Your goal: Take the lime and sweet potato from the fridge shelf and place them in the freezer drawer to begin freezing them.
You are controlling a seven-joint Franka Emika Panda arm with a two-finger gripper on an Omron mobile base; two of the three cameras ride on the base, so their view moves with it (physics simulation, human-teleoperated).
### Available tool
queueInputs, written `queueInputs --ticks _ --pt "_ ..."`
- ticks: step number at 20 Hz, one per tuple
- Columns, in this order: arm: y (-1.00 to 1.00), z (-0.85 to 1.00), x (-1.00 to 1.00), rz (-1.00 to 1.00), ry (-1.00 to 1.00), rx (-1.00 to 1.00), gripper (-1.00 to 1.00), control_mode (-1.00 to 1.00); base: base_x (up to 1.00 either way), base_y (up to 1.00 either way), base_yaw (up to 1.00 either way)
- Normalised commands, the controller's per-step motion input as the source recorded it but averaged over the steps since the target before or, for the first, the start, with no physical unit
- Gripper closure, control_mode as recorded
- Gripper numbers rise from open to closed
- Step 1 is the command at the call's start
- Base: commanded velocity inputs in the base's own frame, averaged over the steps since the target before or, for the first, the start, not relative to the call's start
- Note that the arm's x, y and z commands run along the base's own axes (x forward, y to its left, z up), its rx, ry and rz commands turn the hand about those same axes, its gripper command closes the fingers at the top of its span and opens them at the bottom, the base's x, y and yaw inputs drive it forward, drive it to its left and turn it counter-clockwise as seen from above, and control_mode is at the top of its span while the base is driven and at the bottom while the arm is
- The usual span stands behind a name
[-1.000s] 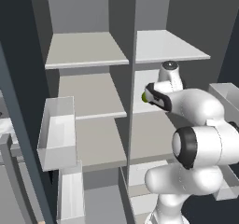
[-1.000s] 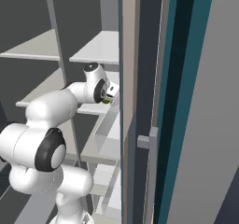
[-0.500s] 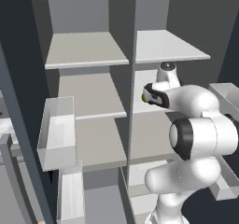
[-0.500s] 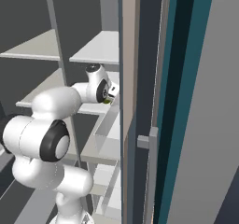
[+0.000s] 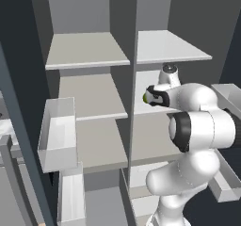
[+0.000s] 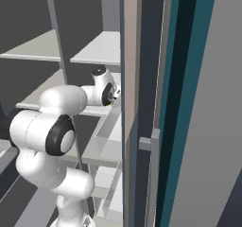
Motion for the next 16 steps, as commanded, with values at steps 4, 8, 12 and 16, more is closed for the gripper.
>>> queueInputs --ticks 4,8,12,16 --pt "-0.06 -0.16 0.17 0.0 0.0 0.0 -1.0 -1.0 0.0 0.0 0.0" --pt "0.0 -0.09 0.24 0.0 0.0 0.0 -1.0 -1.0 0.0 0.0 0.0" --pt "0.0 -0.12 0.29 0.0 0.0 0.0 -1.0 -1.0 0.0 0.0 0.0" --pt "0.0 -0.12 0.24 0.0 0.0 0.0 -1.0 -1.0 0.0 0.0 0.0"
